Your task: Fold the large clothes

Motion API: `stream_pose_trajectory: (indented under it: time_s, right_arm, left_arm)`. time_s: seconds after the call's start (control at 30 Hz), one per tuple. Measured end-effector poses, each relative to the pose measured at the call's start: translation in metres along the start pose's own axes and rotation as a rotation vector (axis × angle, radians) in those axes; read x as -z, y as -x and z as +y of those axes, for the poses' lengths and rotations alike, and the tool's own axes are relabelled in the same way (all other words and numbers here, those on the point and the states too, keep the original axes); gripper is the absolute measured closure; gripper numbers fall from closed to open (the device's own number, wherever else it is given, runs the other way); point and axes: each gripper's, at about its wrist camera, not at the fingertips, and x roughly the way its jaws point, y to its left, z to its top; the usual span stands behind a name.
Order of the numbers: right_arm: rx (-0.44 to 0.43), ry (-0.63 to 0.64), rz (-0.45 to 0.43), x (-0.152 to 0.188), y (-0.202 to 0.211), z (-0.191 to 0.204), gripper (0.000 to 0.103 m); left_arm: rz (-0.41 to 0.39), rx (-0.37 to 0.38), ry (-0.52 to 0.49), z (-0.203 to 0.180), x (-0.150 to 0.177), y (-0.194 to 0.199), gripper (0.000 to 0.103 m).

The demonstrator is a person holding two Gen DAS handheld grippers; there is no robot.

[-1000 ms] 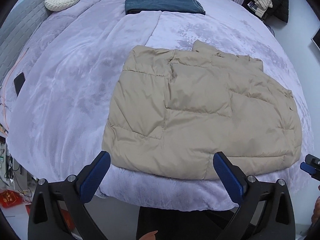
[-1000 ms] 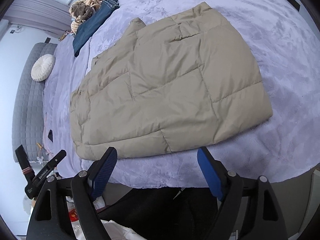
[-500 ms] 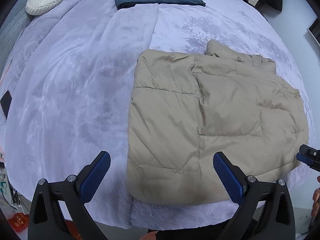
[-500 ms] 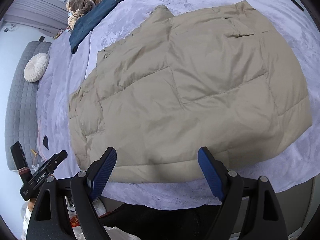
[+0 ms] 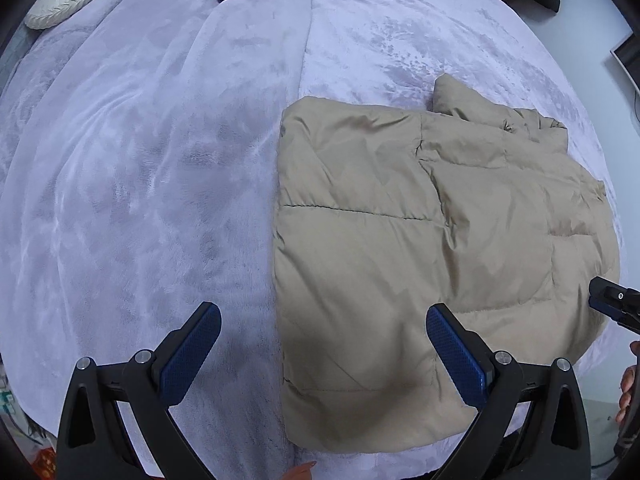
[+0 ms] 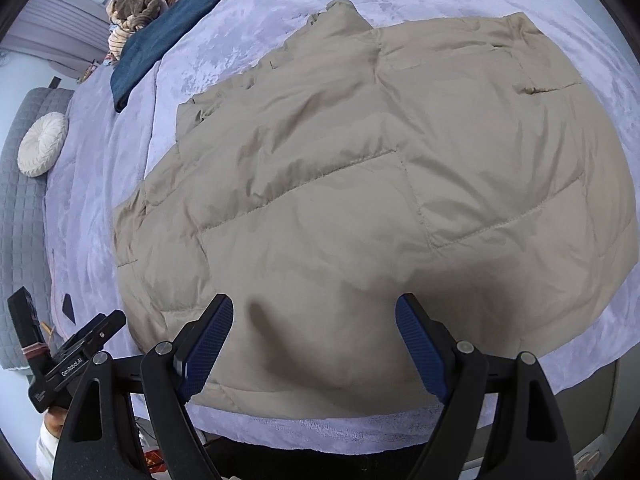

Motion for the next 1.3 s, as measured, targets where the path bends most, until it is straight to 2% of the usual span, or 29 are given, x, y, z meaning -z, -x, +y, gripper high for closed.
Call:
stream_pose_trajectory:
  time_s: [0.2, 0.23, 0.27, 0.47, 0.53, 0.6, 0.7, 0.8, 0.9, 0.97, 1.03, 1.2, 1.23, 1.27, 1.3]
  right_arm:
    - [0.061, 0.018, -0.012, -0.016, -0.013, 0.002, 0.017]
    - [0.064, 0.032, -0.003, -0.018, -0.016, 0.005, 0.014]
    - [0.058, 0.043, 0.005, -0.020, -0.019, 0.008, 0.000]
    - [-0.046, 0.062, 0.014, -0.031, -0.026, 0.025, 0.000]
    - [-0.043, 0.054, 0.033, -0.035, -0.031, 0.025, 0.000]
    - [-0.049, 0.041, 0.052, -0.037, -0.036, 0.022, 0.000]
    - [-0.058, 0.031, 0.066, -0.037, -0.042, 0.018, 0.000]
    - [-0.052, 0.038, 0.067, -0.036, -0.046, 0.017, 0.000]
    - [-0.037, 0.052, 0.071, -0.037, -0.050, 0.018, 0.000]
    - [-0.030, 0.060, 0.072, -0.037, -0.053, 0.018, 0.000]
    - [-0.022, 0.068, 0.074, -0.037, -0.055, 0.019, 0.000]
    - [-0.017, 0.072, 0.071, -0.040, -0.059, 0.019, 0.000]
    - [-0.016, 0.075, 0.073, -0.041, -0.059, 0.019, 0.000]
    - [-0.013, 0.080, 0.079, -0.041, -0.059, 0.021, 0.000]
    - [-0.013, 0.090, 0.087, -0.042, -0.057, 0.023, 0.000]
  left_arm:
    - [0.017, -0.016, 0.038, 0.000, -0.005, -0.012, 0.000]
    - [0.021, -0.009, 0.049, 0.000, -0.005, -0.014, 0.000]
    - [0.026, -0.001, 0.054, 0.000, -0.005, -0.016, 0.000]
    - [0.020, 0.019, 0.045, 0.008, -0.011, -0.028, 0.000]
    - [0.000, 0.067, 0.073, 0.024, -0.018, -0.032, 0.000]
    - [0.016, 0.151, 0.104, 0.042, -0.023, -0.042, 0.000]
    - [0.090, 0.375, 0.118, 0.060, -0.026, -0.064, 0.000]
    - [0.168, 0.551, 0.093, 0.057, -0.027, -0.084, 0.000]
    - [0.182, 0.617, 0.045, 0.045, -0.034, -0.095, 0.000]
    - [0.193, 0.700, 0.052, 0.038, -0.042, -0.099, 0.000]
    - [0.202, 0.745, 0.050, 0.028, -0.050, -0.102, 0.000]
    - [0.265, 0.719, -0.022, 0.004, -0.052, -0.123, 0.001]
    - [0.266, 0.718, -0.032, 0.003, -0.052, -0.122, 0.018]
    - [0.266, 0.725, -0.042, 0.003, -0.053, -0.120, 0.030]
    - [0.271, 0.754, -0.039, 0.005, -0.054, -0.118, 0.052]
